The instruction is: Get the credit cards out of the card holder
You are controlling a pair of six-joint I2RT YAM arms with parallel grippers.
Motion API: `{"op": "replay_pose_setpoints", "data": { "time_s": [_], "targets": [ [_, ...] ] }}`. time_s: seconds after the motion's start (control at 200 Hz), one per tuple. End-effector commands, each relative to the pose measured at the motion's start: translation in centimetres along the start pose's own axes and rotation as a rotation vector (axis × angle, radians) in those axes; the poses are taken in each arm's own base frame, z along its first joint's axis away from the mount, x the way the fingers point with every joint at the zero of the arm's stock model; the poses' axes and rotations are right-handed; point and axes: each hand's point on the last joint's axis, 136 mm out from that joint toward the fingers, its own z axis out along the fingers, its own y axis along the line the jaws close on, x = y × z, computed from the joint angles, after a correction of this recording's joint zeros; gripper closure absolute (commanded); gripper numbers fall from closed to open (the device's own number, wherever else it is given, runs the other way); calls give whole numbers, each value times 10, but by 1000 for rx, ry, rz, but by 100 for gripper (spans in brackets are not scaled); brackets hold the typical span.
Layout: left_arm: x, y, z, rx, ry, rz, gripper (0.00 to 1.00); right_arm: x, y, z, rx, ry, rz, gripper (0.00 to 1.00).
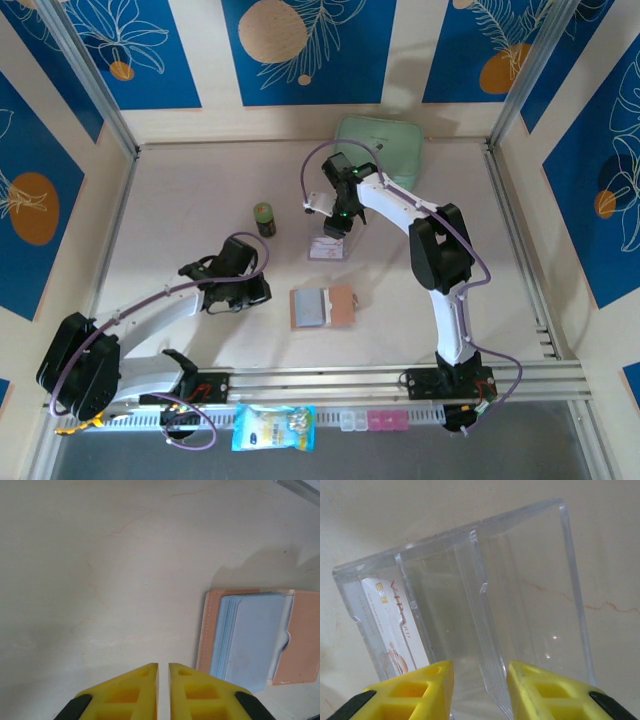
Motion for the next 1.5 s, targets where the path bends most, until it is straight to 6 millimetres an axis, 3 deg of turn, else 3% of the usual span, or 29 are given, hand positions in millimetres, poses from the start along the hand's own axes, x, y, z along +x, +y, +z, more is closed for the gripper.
{"op": "replay_pose_setpoints", "data": {
  "time_s": [0.0, 0.2, 0.355, 0.685, 0.8, 0.97, 1.24, 1.495],
  "targets": [
    [-1, -1, -3, 10, 2, -6, 87, 4, 7, 4, -10, 19, 17, 65],
    [-4, -6, -3, 22, -1, -4, 87, -10, -1, -30, 43, -59, 80, 65],
    [-7, -11, -2, 39, -6, 2, 86, -19, 7, -59, 15, -153, 255, 66],
    [-13, -29, 2, 74, -2, 34, 82, -23, 63, -95, -239, -323, 804, 71],
    [-14, -37, 3, 93, 0, 50, 81, -11, 82, -93, -321, -301, 1014, 80],
    [-9, -52, 10, 120, 23, 86, 78, 2, 123, -87, -457, -237, 1180, 80],
    [10, -58, 23, 142, 67, 107, 77, 20, 171, -78, -480, -145, 1203, 72],
    [24, -53, 33, 151, 92, 78, 76, 32, 192, -58, -440, -81, 1219, 70]
  ]
}}
